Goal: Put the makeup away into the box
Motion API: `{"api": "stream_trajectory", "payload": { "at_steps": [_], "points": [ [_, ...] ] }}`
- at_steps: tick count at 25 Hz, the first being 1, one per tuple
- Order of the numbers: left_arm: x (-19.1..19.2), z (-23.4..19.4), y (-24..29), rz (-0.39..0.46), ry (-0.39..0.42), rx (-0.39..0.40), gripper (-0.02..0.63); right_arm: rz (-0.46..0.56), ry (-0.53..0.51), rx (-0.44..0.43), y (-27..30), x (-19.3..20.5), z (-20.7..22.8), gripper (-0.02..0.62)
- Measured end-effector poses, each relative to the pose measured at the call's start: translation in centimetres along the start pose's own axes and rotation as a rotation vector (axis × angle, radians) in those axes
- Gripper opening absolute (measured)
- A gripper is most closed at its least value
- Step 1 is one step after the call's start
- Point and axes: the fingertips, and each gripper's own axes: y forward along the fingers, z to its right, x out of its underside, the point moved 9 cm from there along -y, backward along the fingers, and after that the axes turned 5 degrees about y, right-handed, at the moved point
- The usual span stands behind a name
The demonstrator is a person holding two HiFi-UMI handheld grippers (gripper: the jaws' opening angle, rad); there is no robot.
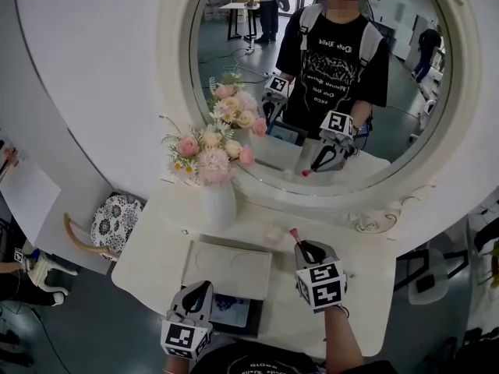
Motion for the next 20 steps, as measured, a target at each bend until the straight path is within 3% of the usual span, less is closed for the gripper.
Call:
{"api": "stream_trajectory", "payload": {
  "at_steps": [12, 20],
  "points": [
    [0.4, 0.2, -0.9, 0.009, -0.008, 0.0, 0.015, 0.031, 0.014, -0.012, -1.8, 0.2, -1.0, 0.049],
    [0.8, 0.3, -1.8, 0.011, -0.017, -0.016, 0.015, 0.035, -0.052, -0.055, -2.7, 0.5, -3.1, 0.049]
  ]
}}
